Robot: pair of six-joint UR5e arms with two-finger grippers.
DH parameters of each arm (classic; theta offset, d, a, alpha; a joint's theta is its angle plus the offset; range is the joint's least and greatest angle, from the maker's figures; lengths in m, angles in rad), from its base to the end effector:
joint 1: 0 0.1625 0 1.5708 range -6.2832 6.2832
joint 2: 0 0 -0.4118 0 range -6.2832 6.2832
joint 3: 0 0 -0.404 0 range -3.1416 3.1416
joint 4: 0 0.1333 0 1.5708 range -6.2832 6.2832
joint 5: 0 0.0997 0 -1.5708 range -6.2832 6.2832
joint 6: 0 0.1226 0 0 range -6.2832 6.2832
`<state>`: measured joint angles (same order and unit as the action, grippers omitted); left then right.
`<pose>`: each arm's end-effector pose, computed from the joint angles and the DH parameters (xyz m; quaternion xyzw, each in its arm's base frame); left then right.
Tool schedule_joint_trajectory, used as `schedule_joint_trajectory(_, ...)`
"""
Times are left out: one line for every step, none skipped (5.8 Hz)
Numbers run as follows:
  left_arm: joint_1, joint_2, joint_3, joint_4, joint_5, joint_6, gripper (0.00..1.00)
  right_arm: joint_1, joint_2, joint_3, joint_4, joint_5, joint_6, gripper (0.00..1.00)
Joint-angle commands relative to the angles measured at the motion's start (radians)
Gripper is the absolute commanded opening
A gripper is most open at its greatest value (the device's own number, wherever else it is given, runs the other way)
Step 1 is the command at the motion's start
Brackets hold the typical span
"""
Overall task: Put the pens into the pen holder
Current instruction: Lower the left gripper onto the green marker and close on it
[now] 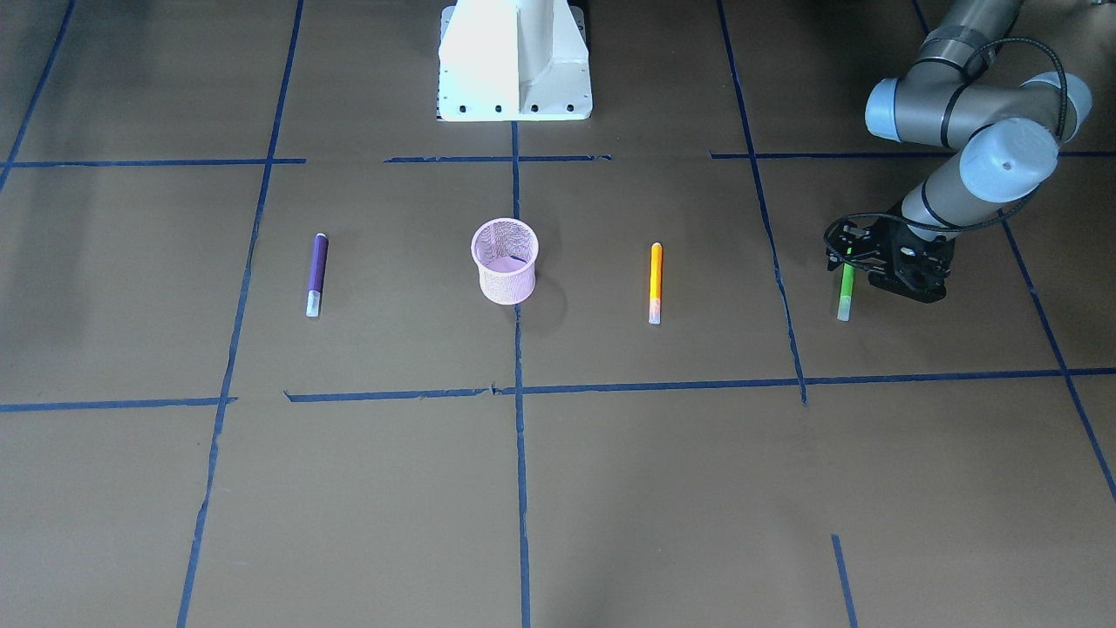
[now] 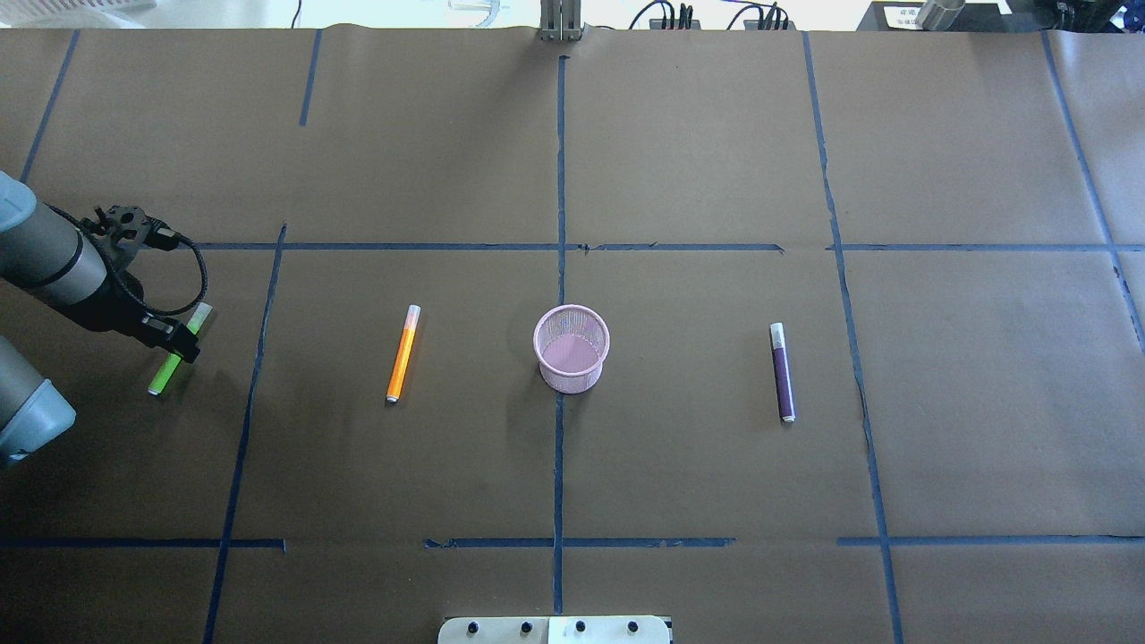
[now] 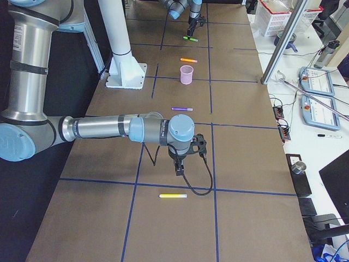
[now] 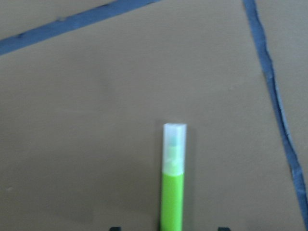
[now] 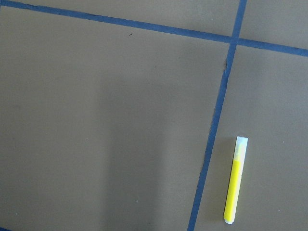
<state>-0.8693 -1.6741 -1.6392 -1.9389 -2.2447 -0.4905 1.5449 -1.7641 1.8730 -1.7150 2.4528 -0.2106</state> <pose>0.3279 -0.4761 0.5340 0.0294 0.4050 0.1835 0.8953 0.0278 -0.4202 0.6041 0.0235 -0.4264 -0.0992 0.8988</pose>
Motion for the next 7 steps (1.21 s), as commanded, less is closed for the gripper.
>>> schedule_joint_trajectory(0.009, -0.004, 0.006, 0.000, 0.002, 0.007, 0.54, -0.002, 0.000, -0.001, 0.000, 0.000, -0.001, 1.00)
schedule_joint_trajectory(0.010, -0.007, 0.018, 0.000, 0.002, 0.010, 0.52, -0.002, 0.000, -0.002, 0.000, 0.000, -0.001, 1.00)
schedule_joint_trajectory(0.009, -0.018, 0.030, 0.000, 0.003, 0.012, 0.51, -0.003, 0.000, -0.002, 0.000, 0.000, 0.000, 1.00)
schedule_joint_trajectory(0.009, -0.022, 0.033, -0.002, 0.025, 0.012, 0.48, -0.003, 0.000, -0.003, 0.000, 0.000, -0.001, 1.00)
schedule_joint_trajectory(0.010, -0.021, 0.035, 0.000, 0.030, 0.012, 0.44, -0.005, 0.000, -0.008, 0.000, 0.000, -0.001, 1.00)
schedule_joint_trajectory(0.009, -0.018, 0.035, -0.002, 0.030, 0.013, 0.38, -0.006, 0.000, -0.009, 0.000, 0.000, 0.000, 1.00)
schedule_joint_trajectory(0.009, -0.015, 0.035, -0.002, 0.030, 0.012, 0.35, -0.008, 0.000, -0.011, 0.000, 0.000, 0.000, 1.00)
